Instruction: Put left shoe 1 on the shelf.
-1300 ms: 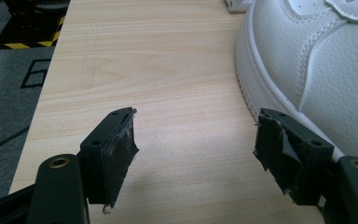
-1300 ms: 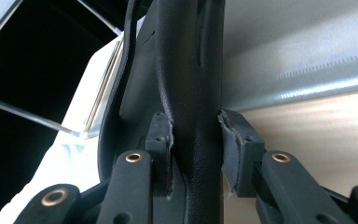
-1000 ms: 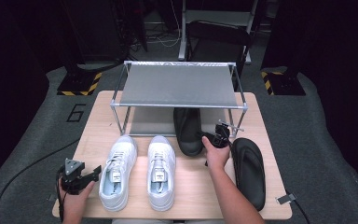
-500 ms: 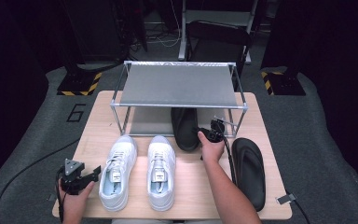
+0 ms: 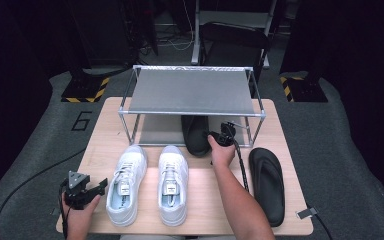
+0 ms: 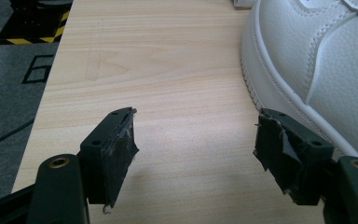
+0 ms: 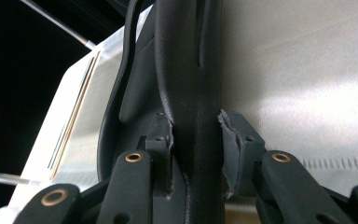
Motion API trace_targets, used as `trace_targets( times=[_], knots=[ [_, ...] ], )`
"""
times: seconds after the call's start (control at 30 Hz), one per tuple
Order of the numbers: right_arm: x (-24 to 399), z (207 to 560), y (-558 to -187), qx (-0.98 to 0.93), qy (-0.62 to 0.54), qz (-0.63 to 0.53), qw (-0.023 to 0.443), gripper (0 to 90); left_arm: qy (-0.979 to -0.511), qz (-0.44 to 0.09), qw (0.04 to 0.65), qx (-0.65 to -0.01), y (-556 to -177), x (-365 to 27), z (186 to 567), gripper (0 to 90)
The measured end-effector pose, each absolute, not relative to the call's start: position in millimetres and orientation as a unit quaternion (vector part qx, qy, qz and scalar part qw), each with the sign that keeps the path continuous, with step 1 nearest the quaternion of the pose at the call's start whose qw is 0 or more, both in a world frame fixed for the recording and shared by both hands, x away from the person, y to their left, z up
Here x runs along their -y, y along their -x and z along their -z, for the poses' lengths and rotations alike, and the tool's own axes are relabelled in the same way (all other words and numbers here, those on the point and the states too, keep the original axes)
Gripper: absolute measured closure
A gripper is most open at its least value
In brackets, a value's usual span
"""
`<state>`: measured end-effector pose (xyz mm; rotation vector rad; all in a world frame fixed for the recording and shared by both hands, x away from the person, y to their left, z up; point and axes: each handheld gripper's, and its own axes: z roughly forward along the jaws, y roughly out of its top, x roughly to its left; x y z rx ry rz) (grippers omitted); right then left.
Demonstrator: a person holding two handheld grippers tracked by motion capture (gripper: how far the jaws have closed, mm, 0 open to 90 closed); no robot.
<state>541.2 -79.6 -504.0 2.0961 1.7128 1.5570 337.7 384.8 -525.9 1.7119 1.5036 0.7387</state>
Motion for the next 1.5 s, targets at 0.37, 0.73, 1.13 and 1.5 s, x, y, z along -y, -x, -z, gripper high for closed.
trace_targets(
  times=[0.37,0.73,1.13,1.5],
  knots=[
    [74,509,-552,-0.527,-0.693,-0.491,0.023,65.9,-0.669,-0.285,0.363,-0.583,-337,-386,527,28.4],
    [71,515,-557,-0.503,-0.706,-0.499,0.015,65.9,-0.663,-0.285,0.366,-0.588,-337,-384,528,28.4],
    [64,513,-564,-0.524,-0.688,-0.501,0.030,65.6,-0.667,-0.282,0.364,-0.586,-337,-386,527,28.5],
    [65,515,-563,-0.537,-0.687,-0.488,0.045,61.8,-0.667,-0.280,0.364,-0.587,-336,-386,526,28.5]
  ],
)
